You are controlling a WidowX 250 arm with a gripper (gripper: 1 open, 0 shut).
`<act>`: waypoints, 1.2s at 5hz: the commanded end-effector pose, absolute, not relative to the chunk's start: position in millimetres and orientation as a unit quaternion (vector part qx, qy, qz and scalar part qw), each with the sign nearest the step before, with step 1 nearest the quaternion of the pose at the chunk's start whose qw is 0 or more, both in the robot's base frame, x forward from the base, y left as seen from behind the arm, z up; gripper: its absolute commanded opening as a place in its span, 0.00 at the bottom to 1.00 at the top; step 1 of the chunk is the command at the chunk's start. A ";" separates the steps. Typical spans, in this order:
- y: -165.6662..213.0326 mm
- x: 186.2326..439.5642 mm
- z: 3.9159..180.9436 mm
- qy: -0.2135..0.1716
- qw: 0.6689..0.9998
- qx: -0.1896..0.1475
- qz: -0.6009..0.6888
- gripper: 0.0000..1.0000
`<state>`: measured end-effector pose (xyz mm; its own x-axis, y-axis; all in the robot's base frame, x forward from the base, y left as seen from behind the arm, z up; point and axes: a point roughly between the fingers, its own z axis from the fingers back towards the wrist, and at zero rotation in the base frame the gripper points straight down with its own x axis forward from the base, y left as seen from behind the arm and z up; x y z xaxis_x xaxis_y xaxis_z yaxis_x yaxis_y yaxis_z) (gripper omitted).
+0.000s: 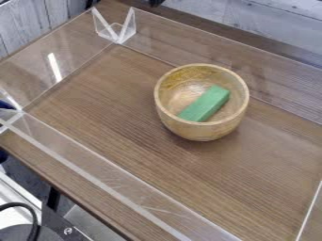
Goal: Put the green block in the brown bowl
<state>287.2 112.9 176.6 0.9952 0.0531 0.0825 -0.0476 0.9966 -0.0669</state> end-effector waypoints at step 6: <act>-19.8 308.0 130.8 -0.022 0.992 -0.032 -0.120 0.00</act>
